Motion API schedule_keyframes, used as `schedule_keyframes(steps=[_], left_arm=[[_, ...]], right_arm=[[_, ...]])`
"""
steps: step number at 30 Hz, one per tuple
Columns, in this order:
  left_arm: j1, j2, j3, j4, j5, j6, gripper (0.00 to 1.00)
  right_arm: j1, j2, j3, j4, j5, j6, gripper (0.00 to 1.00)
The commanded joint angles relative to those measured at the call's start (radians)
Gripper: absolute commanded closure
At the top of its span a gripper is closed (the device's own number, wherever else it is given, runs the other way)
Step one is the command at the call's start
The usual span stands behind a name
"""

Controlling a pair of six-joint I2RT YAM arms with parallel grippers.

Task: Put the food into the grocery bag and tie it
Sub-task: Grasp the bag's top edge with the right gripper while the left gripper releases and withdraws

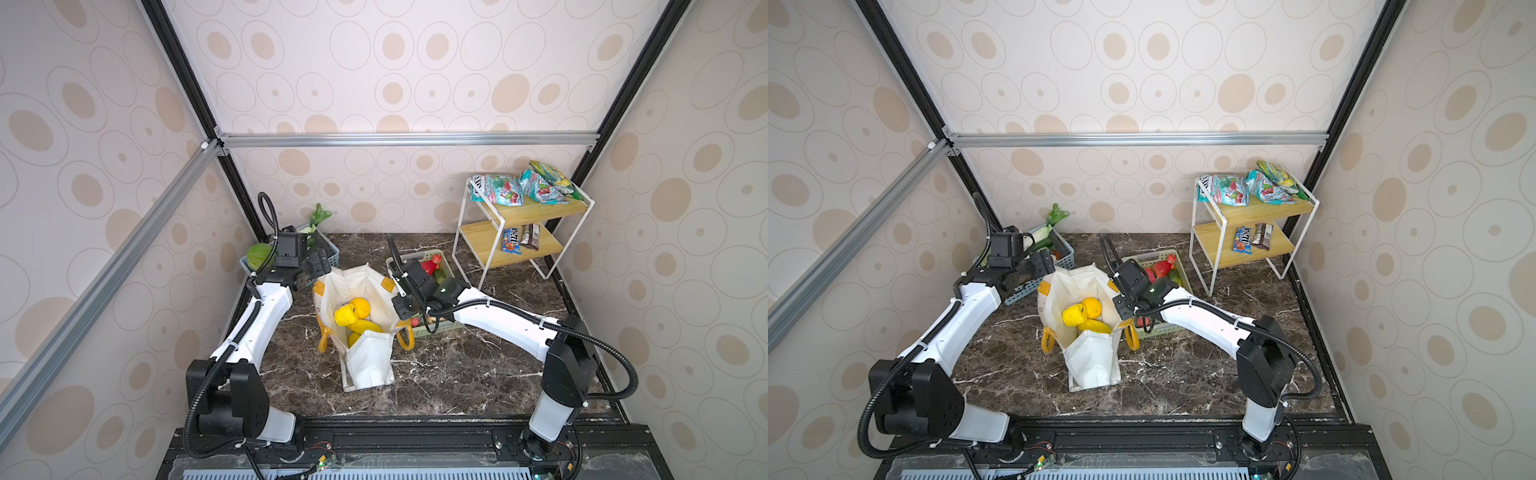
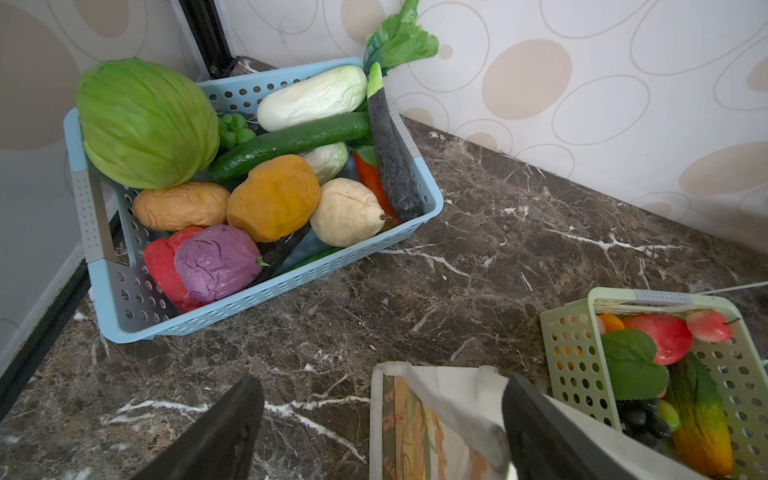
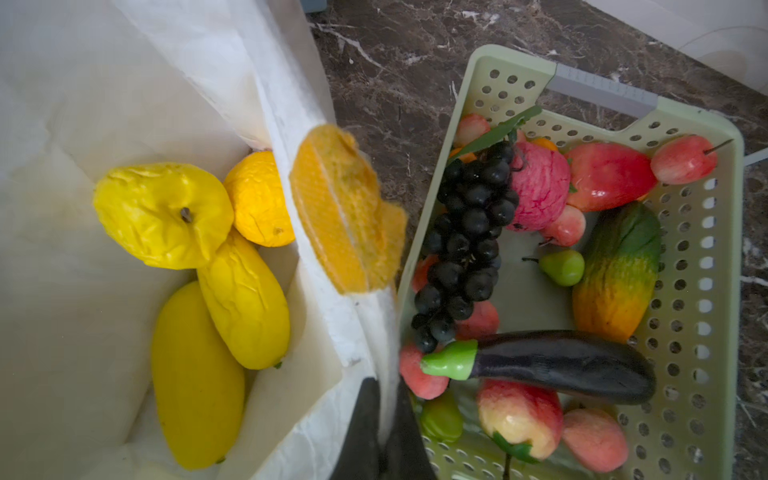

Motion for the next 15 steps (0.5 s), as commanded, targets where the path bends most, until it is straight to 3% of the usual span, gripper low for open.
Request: schedule_keyframes(steps=[1, 15], left_arm=[[0.015, 0.031, 0.051, 0.027, -0.012, -0.018, 0.1], [0.028, 0.263, 0.179, 0.102, 0.012, -0.089, 0.12]], right_arm=[[-0.056, -0.047, -0.063, -0.021, -0.019, 0.033, 0.98], [-0.103, -0.076, -0.147, -0.031, 0.051, 0.22, 0.99]])
